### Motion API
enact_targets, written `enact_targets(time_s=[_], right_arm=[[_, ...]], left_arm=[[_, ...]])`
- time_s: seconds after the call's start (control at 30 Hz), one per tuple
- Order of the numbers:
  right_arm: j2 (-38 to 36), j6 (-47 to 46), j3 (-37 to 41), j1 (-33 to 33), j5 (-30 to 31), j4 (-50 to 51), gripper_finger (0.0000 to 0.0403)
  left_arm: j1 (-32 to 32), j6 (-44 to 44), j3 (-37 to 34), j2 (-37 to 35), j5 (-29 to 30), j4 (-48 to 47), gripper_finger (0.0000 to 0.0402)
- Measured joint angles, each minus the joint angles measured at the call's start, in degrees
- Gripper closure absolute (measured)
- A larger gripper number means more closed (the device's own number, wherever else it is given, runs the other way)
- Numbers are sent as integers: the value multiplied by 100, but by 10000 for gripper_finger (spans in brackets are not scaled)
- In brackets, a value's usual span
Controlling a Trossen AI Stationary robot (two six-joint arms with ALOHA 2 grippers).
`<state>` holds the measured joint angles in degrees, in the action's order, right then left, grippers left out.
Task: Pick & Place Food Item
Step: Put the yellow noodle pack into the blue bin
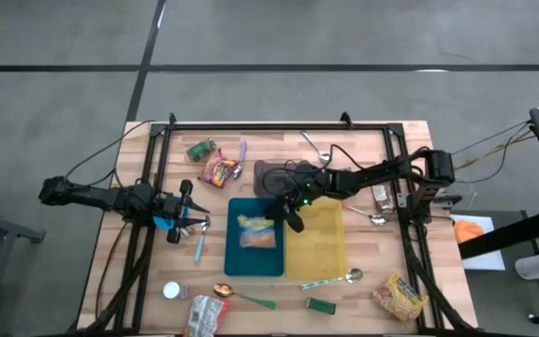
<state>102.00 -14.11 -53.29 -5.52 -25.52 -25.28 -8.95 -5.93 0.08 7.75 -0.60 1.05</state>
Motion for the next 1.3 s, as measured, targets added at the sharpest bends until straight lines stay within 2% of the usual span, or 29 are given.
enact_targets(time_s=[0.1,0.23,0.67,0.9,0.97,1.03,1.17,1.3], right_arm=[[0,165,1,0,2,-63,234],[-12,212,2,0,4,-61,210],[-752,748,39,111,-26,240,206],[-1340,768,479,154,37,228,207],[-1562,561,684,194,278,245,207],[-1792,450,860,322,820,352,207],[-2282,685,920,725,1992,1713,207],[-2784,84,854,1145,2736,2610,207]], left_arm=[[0,0,0,0,0,-1,282],[0,0,0,0,0,-1,282],[0,13,0,0,0,-1,282],[0,15,0,-4,13,-3,282],[0,15,0,-2,13,-3,282],[0,15,0,-4,13,-1,282],[0,13,0,0,13,-3,282],[0,13,0,0,13,-3,282]])
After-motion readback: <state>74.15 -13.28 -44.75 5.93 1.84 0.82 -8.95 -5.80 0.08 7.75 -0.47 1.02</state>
